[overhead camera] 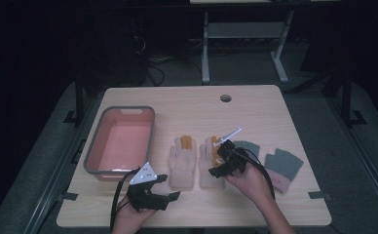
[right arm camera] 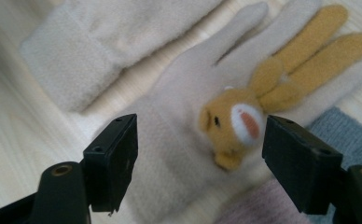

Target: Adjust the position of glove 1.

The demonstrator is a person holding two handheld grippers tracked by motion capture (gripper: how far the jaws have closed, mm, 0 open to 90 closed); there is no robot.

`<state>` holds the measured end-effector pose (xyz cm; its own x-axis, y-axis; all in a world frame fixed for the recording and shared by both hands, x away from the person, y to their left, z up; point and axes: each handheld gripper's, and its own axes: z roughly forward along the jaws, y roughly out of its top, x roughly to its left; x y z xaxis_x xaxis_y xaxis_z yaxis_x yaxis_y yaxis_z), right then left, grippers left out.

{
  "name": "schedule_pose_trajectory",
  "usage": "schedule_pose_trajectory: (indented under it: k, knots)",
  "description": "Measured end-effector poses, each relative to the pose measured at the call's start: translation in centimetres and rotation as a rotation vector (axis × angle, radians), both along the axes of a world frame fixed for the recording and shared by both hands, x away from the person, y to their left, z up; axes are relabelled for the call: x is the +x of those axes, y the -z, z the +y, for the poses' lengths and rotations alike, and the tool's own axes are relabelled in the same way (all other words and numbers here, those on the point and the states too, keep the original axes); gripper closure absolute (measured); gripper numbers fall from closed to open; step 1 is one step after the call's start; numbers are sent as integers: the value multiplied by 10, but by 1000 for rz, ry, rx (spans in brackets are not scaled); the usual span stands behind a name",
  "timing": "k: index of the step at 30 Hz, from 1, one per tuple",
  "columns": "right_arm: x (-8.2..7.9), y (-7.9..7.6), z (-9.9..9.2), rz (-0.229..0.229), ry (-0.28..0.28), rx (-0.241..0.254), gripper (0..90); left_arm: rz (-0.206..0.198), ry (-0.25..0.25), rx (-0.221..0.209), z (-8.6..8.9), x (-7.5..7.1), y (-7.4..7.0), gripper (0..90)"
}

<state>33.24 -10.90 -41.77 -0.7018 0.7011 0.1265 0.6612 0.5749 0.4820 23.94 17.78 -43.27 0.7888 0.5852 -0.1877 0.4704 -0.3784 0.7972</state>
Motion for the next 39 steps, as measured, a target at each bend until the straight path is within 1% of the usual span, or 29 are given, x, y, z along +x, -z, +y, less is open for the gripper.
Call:
schedule_pose_trajectory:
  k: [7,9,11,12,13,14,17,18,21,22,23,24,25,26,29,32,37,39]
  knots:
    - [9,0,7,6,-3,-24,265,-3,-1,0,1,1,0,232]
    - [14,2,11,5,-4,-43,284,-6,2,3,1,1,0,232]
    - [16,3,11,6,-4,-43,288,-6,2,2,1,1,0,233]
    - [19,6,12,18,3,-56,296,-4,1,2,1,1,0,233]
    - [19,6,12,18,3,-56,296,-4,1,2,1,1,0,234]
    - [22,10,13,28,12,-75,304,-2,1,1,1,1,0,234]
    - [24,13,13,30,12,-88,322,1,0,0,1,2,1,234]
    - [25,14,13,33,13,-96,351,-1,1,1,1,2,1,234]
    - [26,16,14,36,18,-106,374,-1,1,1,1,1,0,234]
    - [27,18,14,38,26,-122,406,2,-3,1,1,1,1,235]
    - [27,18,14,38,26,-122,406,2,-3,1,1,1,1,234]
    - [27,19,14,33,32,-126,443,7,-5,-3,1,1,1,234]
    - [27,19,14,33,32,-126,443,7,-5,-3,1,1,1,234]
    - [27,20,15,33,33,-126,486,9,-6,-4,1,2,1,234]
    - [27,21,15,29,33,-131,510,8,-6,-4,1,1,1,235]
    - [25,20,17,11,25,-143,550,6,-4,-2,0,1,1,235]
    - [24,18,17,10,28,-140,570,4,-1,1,0,1,1,235]
    - [24,16,16,7,28,-129,576,2,1,4,0,1,1,235]
